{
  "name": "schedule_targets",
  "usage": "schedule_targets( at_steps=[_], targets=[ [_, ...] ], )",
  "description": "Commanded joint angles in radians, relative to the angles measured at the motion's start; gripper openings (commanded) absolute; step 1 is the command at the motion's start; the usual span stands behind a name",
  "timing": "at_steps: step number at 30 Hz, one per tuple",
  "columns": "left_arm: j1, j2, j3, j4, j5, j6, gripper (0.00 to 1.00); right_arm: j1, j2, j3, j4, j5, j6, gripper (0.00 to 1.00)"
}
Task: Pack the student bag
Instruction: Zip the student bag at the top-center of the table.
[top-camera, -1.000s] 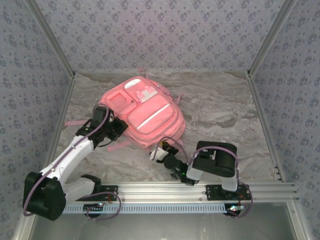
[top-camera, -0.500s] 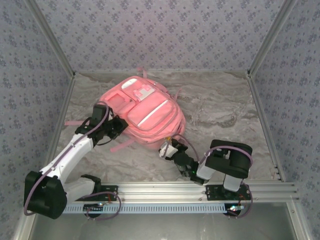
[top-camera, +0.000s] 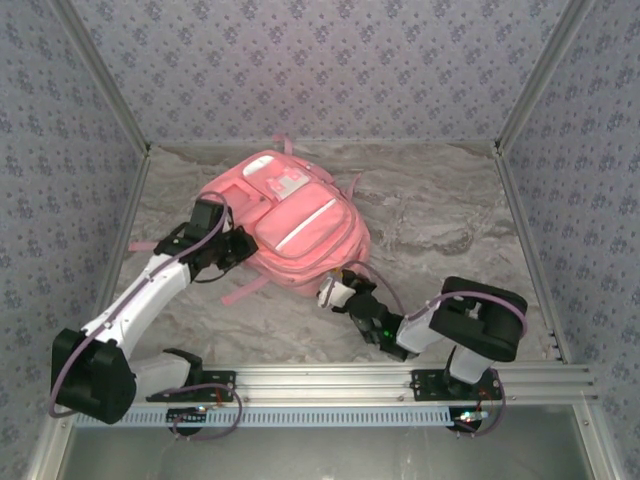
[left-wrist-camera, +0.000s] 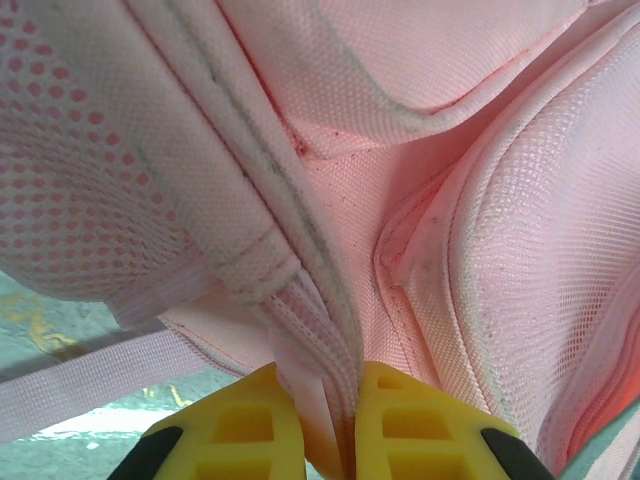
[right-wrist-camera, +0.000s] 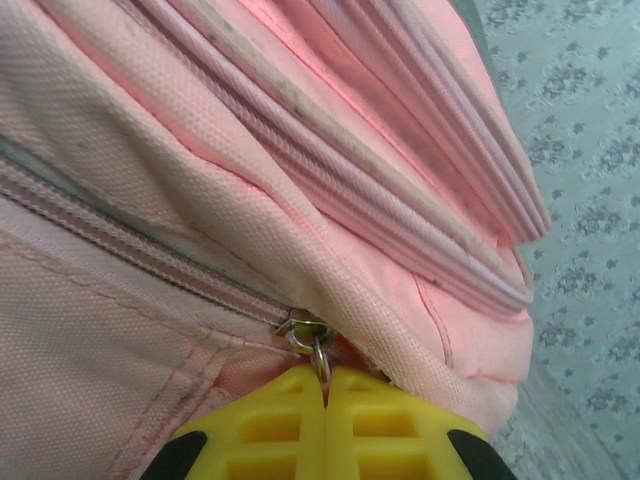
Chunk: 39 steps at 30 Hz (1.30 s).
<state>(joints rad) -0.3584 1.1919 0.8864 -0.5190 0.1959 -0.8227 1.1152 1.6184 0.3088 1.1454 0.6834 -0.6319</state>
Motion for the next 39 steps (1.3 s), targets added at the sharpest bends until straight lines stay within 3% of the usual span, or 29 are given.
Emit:
schedule_targets(
  at_steps=[1,8,9,13,17,25,30,37,39],
  targets=[
    [-0.02,0.018,0.113,0.007,-0.037,0.128,0.0,0.01,-0.075,0.066,-0.239,-0.04,-0.063,0.0],
    [-0.02,0.155,0.273,-0.031,-0.041,0.18,0.05,0.078,-0.195,0.172,-0.595,-0.099,-0.097,0.0],
    [-0.02,0.174,0.291,-0.03,-0.034,0.176,0.09,0.087,-0.211,0.192,-0.648,-0.12,-0.058,0.0],
    [-0.007,0.232,0.368,-0.04,0.018,0.151,0.42,0.115,-0.223,0.318,-0.852,-0.187,0.214,0.0],
    [0.033,0.164,0.33,-0.088,0.027,0.081,0.58,0.145,-0.152,0.42,-0.937,-0.165,0.384,0.0],
    [0.093,-0.178,0.013,-0.147,0.09,-0.227,0.64,0.171,-0.018,0.506,-0.894,-0.216,0.523,0.0],
    [0.071,-0.338,-0.233,0.011,0.152,-0.479,0.63,0.189,0.038,0.543,-0.885,-0.218,0.515,0.0],
    [-0.035,-0.285,-0.299,0.226,0.091,-0.534,0.65,0.189,-0.054,0.46,-0.881,-0.185,0.568,0.01],
    [-0.061,-0.257,-0.307,0.279,0.077,-0.545,0.65,0.181,-0.119,0.4,-0.857,-0.162,0.617,0.12]
  ],
)
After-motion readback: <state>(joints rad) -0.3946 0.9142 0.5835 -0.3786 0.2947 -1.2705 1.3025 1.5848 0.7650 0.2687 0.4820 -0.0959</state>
